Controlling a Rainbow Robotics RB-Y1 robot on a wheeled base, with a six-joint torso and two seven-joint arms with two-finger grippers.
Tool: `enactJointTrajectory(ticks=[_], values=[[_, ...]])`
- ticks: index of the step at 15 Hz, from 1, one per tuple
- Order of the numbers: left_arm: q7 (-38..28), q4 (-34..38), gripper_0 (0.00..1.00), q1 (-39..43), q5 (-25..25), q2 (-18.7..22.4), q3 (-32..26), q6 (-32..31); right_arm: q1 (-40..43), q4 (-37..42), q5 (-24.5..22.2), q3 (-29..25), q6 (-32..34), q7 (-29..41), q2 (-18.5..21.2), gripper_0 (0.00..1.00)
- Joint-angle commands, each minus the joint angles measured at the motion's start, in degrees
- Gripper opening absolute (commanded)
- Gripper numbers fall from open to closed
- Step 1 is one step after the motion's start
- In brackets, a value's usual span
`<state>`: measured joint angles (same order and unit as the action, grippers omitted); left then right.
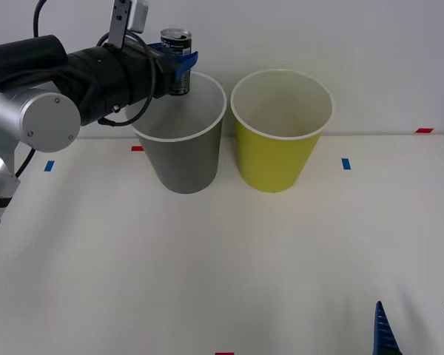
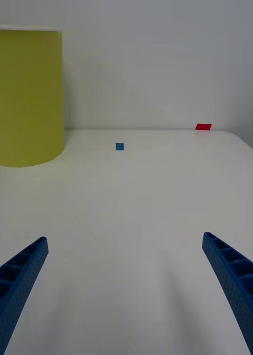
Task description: Put cans in the gray bin and PET bottles in the light green bin.
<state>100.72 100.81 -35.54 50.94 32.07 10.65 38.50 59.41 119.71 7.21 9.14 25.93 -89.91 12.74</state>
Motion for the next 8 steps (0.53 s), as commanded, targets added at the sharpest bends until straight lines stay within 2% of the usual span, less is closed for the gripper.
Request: enactJointTrajectory(ticks=[1,4,6,8], values=[[-0.3,0.7,1.0,0.0,1.5,2.0,0.0,0.0,0.0,0.0,0.0,0.0,0.0,0.0,0.0,0.97],[-0.3,2.6,1.0,0.0,7.4,5.1,-2.7,1.8,0.0,0.0,0.0,0.0,0.0,0.0,0.0,0.97],[-0.2,6.9,1.0,0.8,7.3,6.1,-7.0,7.6,0.0,0.0,0.0,0.0,0.0,0.0,0.0,0.97],[-0.1,12.8,1.0,5.8,7.1,6.5,-10.4,8.7,0.0,0.0,0.0,0.0,0.0,0.0,0.0,0.97]])
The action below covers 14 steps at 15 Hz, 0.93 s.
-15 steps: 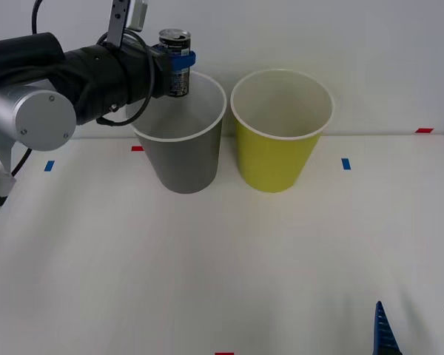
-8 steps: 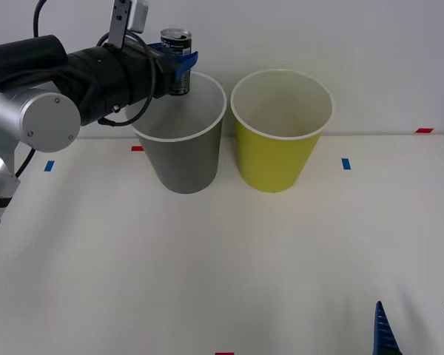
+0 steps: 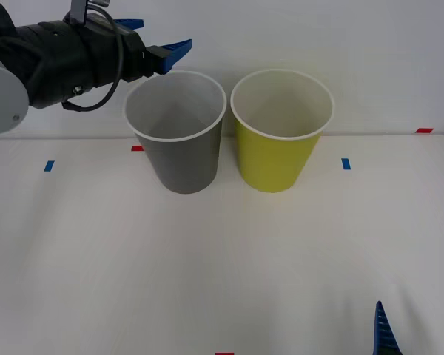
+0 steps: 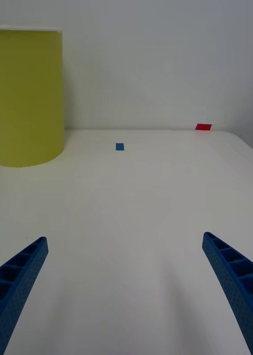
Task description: Put cans in the gray bin and PET bottles in the light green bin.
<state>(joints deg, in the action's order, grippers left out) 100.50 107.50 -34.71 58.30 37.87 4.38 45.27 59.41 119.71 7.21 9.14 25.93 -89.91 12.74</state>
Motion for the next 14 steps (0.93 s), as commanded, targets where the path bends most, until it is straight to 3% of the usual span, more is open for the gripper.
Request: enactJointTrajectory(ticks=[1,6,14], values=[[0.3,8.5,1.0,7.6,-0.4,0.4,-5.7,1.9,0.0,0.0,0.0,0.0,0.0,0.0,0.0,0.97],[1.1,21.7,1.0,24.3,-0.2,0.4,-11.6,1.6,0.0,0.0,0.0,0.0,0.0,0.0,0.0,0.96],[2.0,30.7,1.0,45.7,1.2,-0.5,-11.5,-0.4,0.0,0.0,0.0,0.0,0.0,0.0,0.0,0.97]])
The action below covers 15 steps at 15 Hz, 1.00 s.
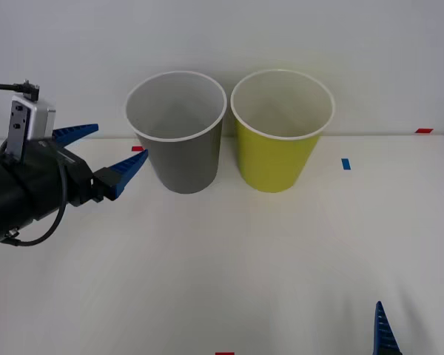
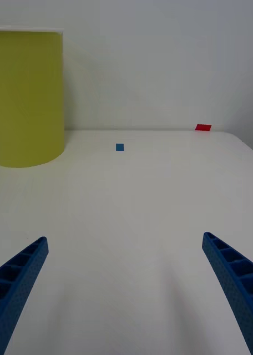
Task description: Put cans in the gray bin and PET bottles in the light green bin.
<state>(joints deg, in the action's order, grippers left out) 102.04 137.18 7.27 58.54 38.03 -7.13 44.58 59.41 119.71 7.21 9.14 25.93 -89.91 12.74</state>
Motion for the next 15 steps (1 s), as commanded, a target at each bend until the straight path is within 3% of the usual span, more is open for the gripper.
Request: enactJointTrajectory(ticks=[1,4,9,12,14,15], values=[[0.7,1.1,1.0,5.8,1.9,-1.5,0.0,0.2,0.0,0.0,0.0,0.0,0.0,0.0,0.0,0.96],[6.6,1.7,1.0,10.2,0.9,-9.8,-0.1,1.0,0.0,0.0,0.0,0.0,0.0,0.0,0.0,0.96],[10.2,1.6,1.0,16.4,4.0,-13.1,2.4,-3.4,0.0,0.0,0.0,0.0,0.0,0.0,0.0,0.96],[10.4,1.6,1.0,21.3,-3.6,-12.9,9.6,-12.3,0.0,0.0,0.0,0.0,0.0,0.0,0.0,0.96],[9.8,1.6,1.0,25.2,-11.3,-12.7,14.3,-19.0,0.0,0.0,0.0,0.0,0.0,0.0,0.0,0.96],[8.4,1.4,1.0,27.4,-17.5,-11.8,17.1,-23.9,0.0,0.0,0.0,0.0,0.0,0.0,0.0,0.96]])
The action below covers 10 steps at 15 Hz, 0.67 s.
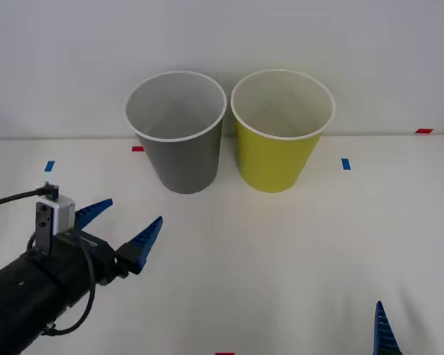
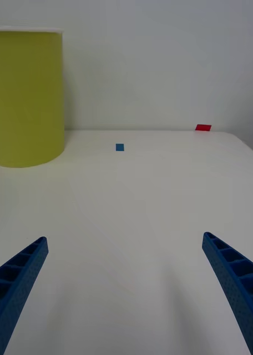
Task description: Put cans in the gray bin and PET bottles in the light green bin.
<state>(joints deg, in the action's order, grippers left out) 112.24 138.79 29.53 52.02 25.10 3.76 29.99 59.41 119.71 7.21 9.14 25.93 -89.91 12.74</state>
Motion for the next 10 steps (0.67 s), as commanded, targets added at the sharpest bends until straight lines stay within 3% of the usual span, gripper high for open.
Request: enactJointTrajectory(ticks=[1,4,6,10], values=[[-6.9,-0.2,1.0,7.1,-17.0,2.1,8.8,-13.9,0.0,0.0,0.0,0.0,0.0,0.0,0.0,0.96],[-15.9,-0.5,1.0,12.0,-28.2,3.0,12.3,-20.9,0.0,0.0,0.0,0.0,0.0,0.0,0.0,0.96],[-18.4,-4.5,1.0,13.8,-33.6,2.8,15.1,-29.1,0.0,0.0,0.0,0.0,0.0,0.0,0.0,0.97],[-17.8,-10.4,1.0,16.3,-35.0,2.5,16.9,-39.9,0.0,0.0,0.0,0.0,0.0,0.0,0.0,0.96]])
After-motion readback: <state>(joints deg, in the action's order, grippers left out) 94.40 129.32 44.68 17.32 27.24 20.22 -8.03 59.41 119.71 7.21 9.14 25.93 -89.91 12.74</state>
